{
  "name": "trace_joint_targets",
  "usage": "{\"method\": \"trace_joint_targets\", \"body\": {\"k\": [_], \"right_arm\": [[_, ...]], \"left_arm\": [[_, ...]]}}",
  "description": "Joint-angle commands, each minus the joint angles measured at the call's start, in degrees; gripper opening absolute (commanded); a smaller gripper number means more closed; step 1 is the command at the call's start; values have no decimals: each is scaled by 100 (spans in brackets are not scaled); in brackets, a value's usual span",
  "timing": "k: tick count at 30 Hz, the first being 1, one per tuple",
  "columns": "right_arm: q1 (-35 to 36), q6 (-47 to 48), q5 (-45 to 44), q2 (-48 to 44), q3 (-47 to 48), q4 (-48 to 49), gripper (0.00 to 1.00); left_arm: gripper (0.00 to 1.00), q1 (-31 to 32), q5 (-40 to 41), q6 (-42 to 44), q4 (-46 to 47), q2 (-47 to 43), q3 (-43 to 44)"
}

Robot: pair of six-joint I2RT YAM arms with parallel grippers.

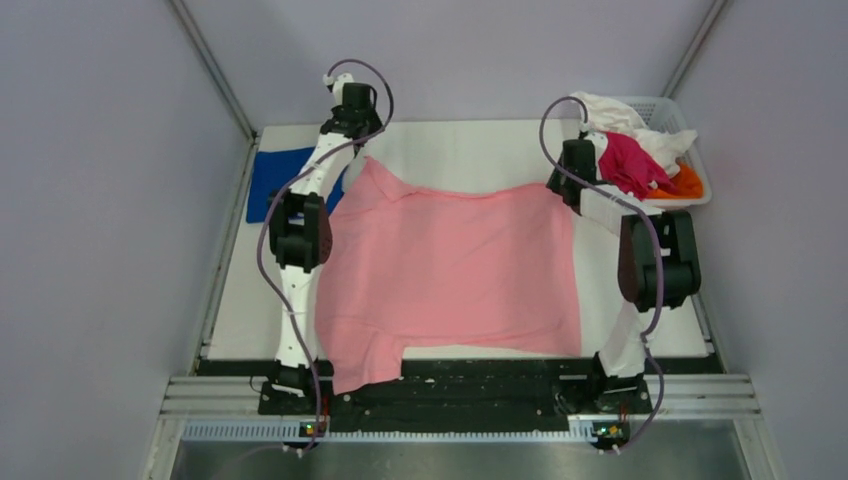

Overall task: Fold and stack the t-shirts
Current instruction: Flatten out the tshirt

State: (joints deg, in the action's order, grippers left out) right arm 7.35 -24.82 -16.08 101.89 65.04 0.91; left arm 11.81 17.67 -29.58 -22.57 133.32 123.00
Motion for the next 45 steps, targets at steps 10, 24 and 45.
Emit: {"method": "trace_joint_targets", "body": {"k": [10,24,45], "right_arm": [[-33,171,1157,-143,700,-366,97],[149,-915,3030,-820,-1267,355,99],[259,-890,2830,-374,-1204,117,99]], "left_arm": [[88,-136,-1629,-773,208,-627,-639],[51,-6,-2322,-1326,-166,-913,-2414],[14,-12,-2079,-1377,-615,-241,-1649]]}}
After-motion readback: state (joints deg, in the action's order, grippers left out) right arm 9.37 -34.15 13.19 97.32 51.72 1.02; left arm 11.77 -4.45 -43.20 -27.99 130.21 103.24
